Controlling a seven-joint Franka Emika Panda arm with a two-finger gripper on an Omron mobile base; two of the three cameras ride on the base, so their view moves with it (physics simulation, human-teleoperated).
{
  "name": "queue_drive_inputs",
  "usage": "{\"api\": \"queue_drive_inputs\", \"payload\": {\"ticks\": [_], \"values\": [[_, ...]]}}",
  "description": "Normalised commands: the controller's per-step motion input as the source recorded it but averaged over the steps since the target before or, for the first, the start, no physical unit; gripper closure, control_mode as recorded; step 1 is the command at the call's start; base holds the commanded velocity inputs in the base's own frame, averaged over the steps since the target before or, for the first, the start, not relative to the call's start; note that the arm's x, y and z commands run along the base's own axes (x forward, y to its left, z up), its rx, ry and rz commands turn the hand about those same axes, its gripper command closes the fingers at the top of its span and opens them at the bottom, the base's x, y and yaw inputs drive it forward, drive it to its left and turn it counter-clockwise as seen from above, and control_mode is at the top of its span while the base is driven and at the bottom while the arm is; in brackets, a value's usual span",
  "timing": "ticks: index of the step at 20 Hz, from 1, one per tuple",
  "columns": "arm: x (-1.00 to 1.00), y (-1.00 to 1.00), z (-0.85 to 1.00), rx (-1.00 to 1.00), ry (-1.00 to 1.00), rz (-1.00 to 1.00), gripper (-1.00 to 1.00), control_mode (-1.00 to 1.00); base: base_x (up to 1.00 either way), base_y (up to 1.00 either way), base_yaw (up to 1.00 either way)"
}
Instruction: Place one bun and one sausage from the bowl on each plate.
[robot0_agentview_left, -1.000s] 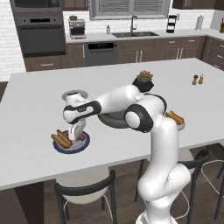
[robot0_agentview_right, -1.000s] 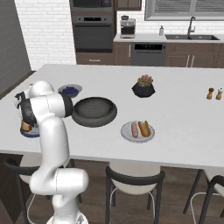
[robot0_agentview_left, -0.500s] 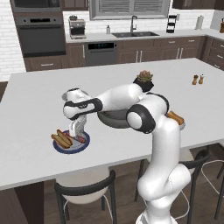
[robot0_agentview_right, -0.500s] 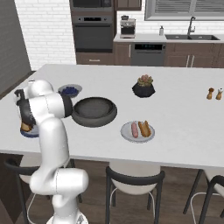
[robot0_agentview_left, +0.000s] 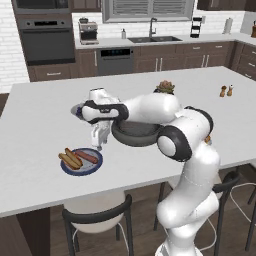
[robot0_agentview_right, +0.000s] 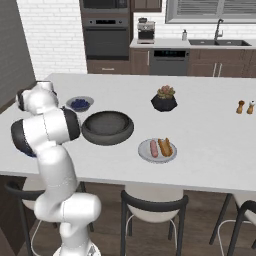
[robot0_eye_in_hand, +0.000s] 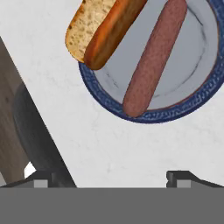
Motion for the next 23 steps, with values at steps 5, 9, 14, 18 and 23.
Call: {"api": "queue_drive_inputs", "payload": {"ticks": [5, 9, 14, 18, 23], "values": [[-0.77, -1.00, 0.27, 0.10, 0.00, -0.03, -1.00, -1.00, 0.00, 0.00, 0.00], [-0.60, -0.96, 0.32, 0.07, 0.00, -0.02, -1.00, -1.00, 0.00, 0.00, 0.00], [-0.37, -0.79, 0.83, 0.00, 0.04, 0.00, -1.00, -1.00, 0.00, 0.00, 0.00], [-0.26, -0.74, 0.99, -0.01, 0.02, 0.00, -1.00, -1.00, 0.00, 0.00, 0.00], [-0.26, -0.57, 0.97, -0.04, 0.01, 0.00, -1.00, -1.00, 0.00, 0.00, 0.00]]}}
